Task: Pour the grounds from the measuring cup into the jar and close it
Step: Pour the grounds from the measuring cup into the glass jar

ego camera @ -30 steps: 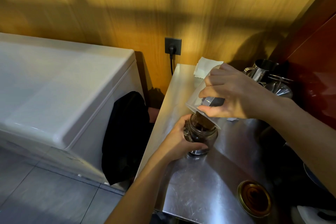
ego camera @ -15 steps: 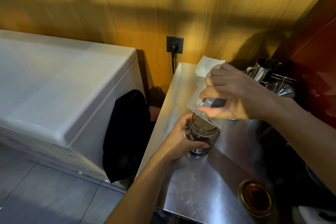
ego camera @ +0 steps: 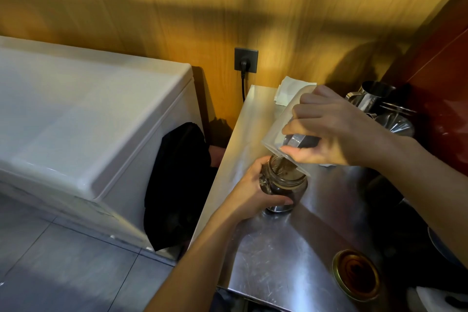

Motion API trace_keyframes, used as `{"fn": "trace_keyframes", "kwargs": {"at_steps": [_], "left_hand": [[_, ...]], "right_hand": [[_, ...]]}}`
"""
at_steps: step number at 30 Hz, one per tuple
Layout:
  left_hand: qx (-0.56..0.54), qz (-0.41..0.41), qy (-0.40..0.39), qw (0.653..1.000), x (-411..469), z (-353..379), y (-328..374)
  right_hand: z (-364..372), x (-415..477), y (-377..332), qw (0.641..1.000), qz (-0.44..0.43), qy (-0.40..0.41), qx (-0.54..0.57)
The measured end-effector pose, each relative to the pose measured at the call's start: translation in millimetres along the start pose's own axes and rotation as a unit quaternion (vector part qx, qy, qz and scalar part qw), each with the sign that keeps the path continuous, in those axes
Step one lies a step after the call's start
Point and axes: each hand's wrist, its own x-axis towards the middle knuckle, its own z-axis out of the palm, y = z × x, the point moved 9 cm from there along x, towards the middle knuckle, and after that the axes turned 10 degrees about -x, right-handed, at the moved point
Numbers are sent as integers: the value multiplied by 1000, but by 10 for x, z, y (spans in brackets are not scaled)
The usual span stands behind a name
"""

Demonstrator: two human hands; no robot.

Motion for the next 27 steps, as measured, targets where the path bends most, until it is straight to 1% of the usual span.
{"fn": "trace_keyframes", "kwargs": {"at_steps": [10, 27], "left_hand": [[-10, -1, -5, 1000, -6, 7, 8], [-25, -8, -8, 1000, -24, 20, 17]], "right_hand": [[31, -9, -6, 1000, -4, -19, -6], [-9, -41, -77, 1000, -18, 11, -2]]}}
